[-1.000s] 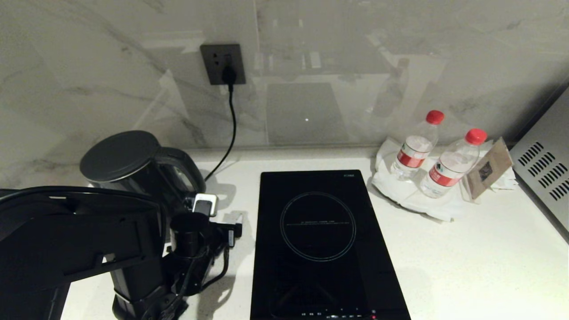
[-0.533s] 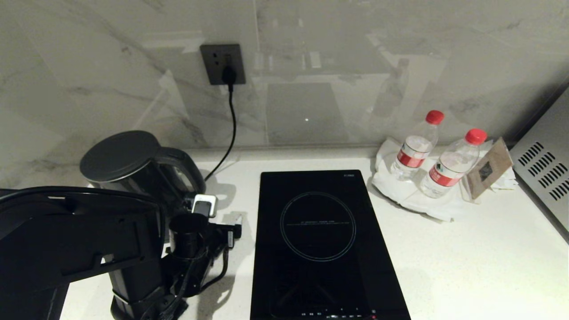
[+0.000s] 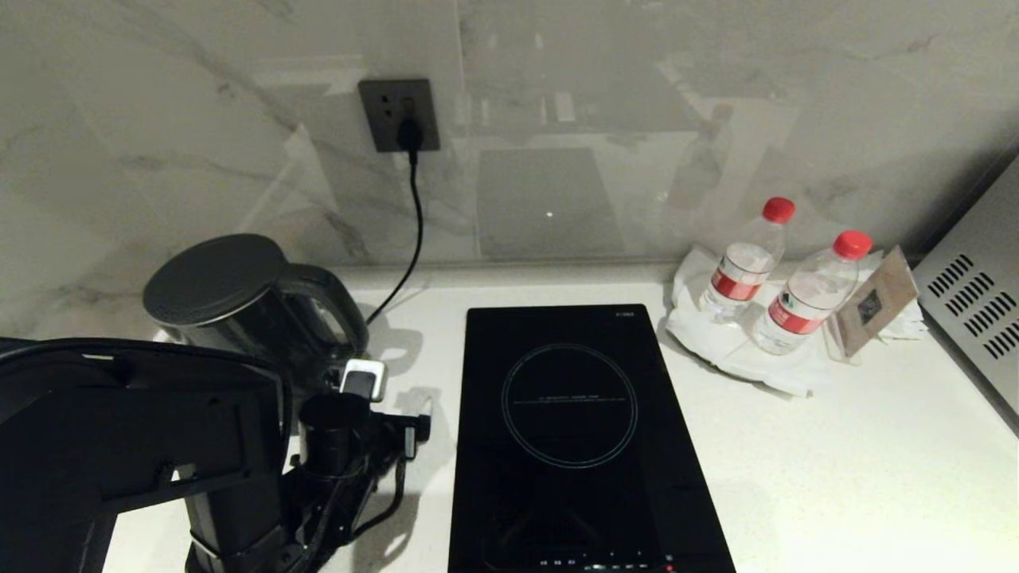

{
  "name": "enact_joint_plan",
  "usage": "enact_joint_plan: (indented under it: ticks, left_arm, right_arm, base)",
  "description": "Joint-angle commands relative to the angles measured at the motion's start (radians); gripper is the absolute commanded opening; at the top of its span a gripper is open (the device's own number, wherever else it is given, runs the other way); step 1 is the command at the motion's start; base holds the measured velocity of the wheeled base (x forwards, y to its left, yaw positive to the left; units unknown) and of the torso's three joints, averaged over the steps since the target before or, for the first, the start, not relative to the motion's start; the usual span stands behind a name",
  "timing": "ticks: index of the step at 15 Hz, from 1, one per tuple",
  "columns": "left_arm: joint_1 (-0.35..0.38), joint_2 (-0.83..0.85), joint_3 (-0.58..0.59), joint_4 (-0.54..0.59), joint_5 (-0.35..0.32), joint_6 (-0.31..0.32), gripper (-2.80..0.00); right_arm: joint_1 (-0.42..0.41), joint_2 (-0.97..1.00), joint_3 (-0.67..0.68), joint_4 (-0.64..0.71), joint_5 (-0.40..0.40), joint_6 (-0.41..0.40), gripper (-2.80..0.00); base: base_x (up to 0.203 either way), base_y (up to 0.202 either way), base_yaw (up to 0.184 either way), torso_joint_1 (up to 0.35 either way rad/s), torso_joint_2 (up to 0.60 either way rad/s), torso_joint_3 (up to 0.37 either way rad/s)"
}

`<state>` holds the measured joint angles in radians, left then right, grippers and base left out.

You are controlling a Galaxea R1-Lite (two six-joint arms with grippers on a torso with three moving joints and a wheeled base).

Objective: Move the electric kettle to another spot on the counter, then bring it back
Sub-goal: Finish boiling water, then pick up the kettle

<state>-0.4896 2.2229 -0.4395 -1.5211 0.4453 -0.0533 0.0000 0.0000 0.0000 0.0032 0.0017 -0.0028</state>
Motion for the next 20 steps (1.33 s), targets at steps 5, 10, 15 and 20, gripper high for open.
enact_joint_plan:
  ticks: [5,10,15,20]
  left_arm:
    - [-0.012,-0.132,0.12,-0.009,0.001,-0.031,0.0]
    - [-0.062,-0.252,0.189,-0.009,0.004,-0.037,0.0]
    - [-0.067,-0.294,0.197,-0.009,0.004,-0.034,0.0]
    - [-0.064,-0.29,0.131,-0.009,0.007,-0.028,0.0]
  right_arm:
    - [0.0,0.0,0.0,0.0,0.0,0.0,-2.8]
    - [0.0,0.0,0.0,0.0,0.0,0.0,-2.8]
    - [0.0,0.0,0.0,0.0,0.001,0.0,-2.8]
    - [0.0,0.0,0.0,0.0,0.001,0.0,-2.8]
  base:
    - [0.0,0.0,0.0,0.0,0.0,0.0]
    - [0.0,0.0,0.0,0.0,0.0,0.0]
    - [0.0,0.0,0.0,0.0,0.0,0.0]
    - [0.0,0.0,0.0,0.0,0.0,0.0]
